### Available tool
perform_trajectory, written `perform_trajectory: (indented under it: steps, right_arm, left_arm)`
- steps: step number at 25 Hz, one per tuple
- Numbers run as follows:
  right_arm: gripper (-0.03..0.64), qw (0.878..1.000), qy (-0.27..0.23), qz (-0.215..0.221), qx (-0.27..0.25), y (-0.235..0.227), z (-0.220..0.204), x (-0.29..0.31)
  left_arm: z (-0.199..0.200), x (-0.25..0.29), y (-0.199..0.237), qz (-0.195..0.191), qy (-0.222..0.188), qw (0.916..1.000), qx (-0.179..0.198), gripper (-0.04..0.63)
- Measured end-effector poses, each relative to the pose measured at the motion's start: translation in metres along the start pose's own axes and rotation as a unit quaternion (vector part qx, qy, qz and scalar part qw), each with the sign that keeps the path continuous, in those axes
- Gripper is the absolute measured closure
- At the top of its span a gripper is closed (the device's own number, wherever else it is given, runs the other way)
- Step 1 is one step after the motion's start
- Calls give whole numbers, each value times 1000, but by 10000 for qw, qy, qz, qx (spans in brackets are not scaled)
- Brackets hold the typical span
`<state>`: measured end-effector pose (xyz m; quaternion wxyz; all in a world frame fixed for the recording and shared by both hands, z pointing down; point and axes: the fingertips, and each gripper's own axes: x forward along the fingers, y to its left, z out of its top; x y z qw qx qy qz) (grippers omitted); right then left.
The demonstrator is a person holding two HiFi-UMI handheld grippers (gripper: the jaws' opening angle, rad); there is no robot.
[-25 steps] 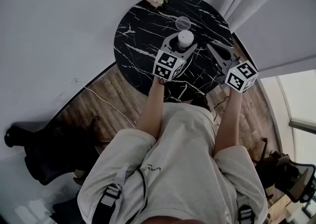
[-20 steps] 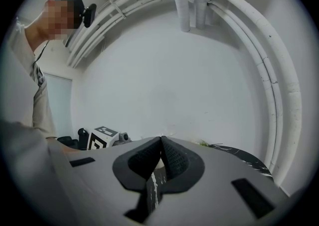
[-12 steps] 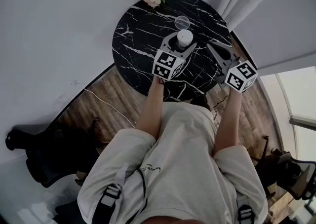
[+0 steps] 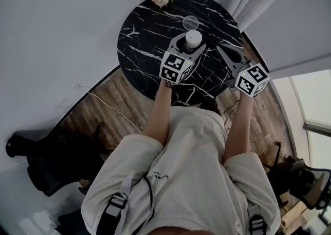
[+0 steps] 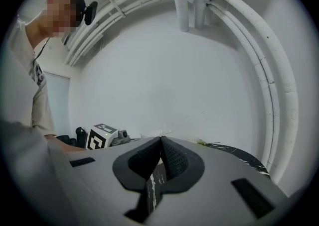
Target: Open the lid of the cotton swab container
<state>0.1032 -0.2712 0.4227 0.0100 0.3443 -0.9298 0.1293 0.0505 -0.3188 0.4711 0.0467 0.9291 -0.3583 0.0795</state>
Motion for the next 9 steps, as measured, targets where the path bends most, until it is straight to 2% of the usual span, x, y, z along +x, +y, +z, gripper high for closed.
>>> perform_trajectory:
  steps: [9]
  right_arm:
    - [583,10000,48,1,-27,0,-3,3]
  left_arm:
    - [1,-1,3,14,-31,10000,-17,330]
